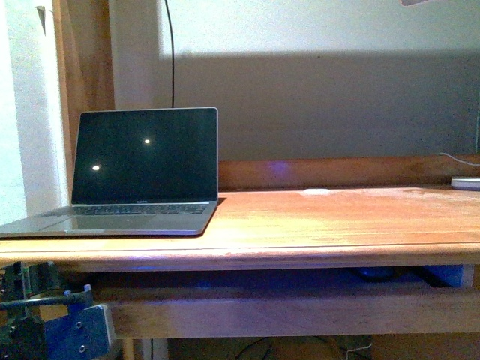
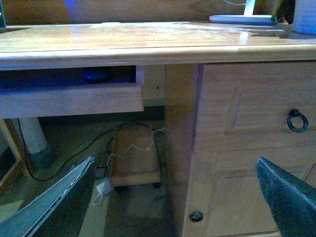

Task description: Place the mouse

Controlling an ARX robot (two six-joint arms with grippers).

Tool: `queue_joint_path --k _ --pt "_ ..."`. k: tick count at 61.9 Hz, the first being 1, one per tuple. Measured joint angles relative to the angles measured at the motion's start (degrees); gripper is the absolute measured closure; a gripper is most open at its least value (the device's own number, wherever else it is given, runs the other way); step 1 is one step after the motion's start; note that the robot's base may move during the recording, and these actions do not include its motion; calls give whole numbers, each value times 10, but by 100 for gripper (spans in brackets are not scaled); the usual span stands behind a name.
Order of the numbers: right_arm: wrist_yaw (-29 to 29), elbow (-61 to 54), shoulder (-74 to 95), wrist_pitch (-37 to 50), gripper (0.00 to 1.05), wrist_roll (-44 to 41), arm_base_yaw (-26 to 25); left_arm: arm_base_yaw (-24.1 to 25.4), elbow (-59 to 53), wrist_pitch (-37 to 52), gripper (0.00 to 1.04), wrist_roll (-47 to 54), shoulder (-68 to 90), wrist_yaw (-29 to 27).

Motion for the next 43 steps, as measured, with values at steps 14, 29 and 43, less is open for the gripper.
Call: queue_joint_path --k 14,29,43 --pt "0 0 0 0 7 0 0 -4 44 -71 8 10 16 1" --pt "0 0 0 0 7 0 0 -33 44 -212 8 -56 -40 -31" --pt "0 0 0 0 7 0 0 -114 -47 -252 8 -169 -134 -47"
